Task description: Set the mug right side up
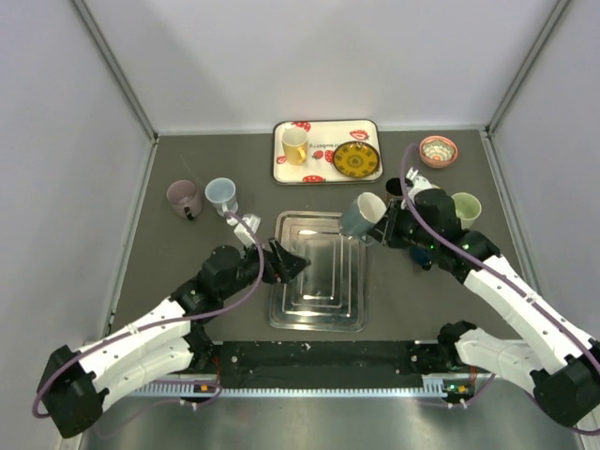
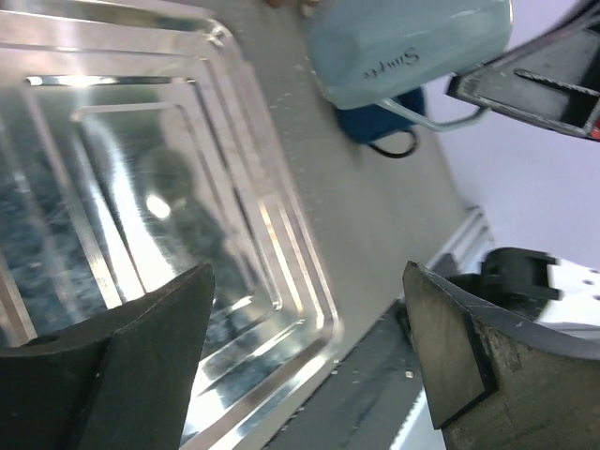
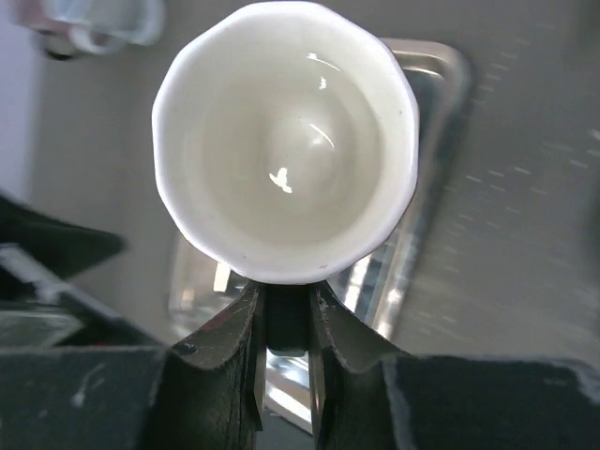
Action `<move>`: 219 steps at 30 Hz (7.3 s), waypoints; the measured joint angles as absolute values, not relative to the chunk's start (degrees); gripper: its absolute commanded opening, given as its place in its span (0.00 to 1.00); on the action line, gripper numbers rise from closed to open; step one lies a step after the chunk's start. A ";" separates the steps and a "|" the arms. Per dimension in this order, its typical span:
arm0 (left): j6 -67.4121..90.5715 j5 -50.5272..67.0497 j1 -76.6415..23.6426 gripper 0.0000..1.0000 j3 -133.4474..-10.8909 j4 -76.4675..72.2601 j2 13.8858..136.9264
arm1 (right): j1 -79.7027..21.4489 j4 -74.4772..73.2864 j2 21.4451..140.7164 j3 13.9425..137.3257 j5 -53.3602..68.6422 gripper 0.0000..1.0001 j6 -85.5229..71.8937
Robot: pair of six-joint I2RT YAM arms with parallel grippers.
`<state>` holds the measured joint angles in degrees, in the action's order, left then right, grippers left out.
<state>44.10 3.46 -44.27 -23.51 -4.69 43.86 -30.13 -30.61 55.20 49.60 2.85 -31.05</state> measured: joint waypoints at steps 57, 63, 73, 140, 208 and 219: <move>70.87 14.13 -42.19 0.61 -18.44 -73.41 72.23 | -37.36 36.69 53.76 25.87 24.29 0.00 -69.60; 72.53 16.91 -41.58 0.36 -19.46 -73.67 72.16 | -37.32 38.11 53.76 25.76 25.08 0.00 -70.43; 78.76 19.86 -40.95 0.00 -22.92 -74.13 73.54 | -36.73 41.19 53.74 25.78 25.50 0.00 -68.34; 21.41 -16.56 -43.03 0.00 -62.57 27.68 91.66 | -38.02 -33.04 36.01 39.66 1.08 0.60 -27.99; 28.84 -1.91 -41.28 0.84 -43.81 17.61 59.75 | -23.14 -47.77 58.15 44.51 -21.28 0.55 -34.09; 29.30 0.23 -41.28 0.82 -43.79 16.64 59.79 | -18.02 -44.10 61.73 42.46 -21.15 0.51 -33.43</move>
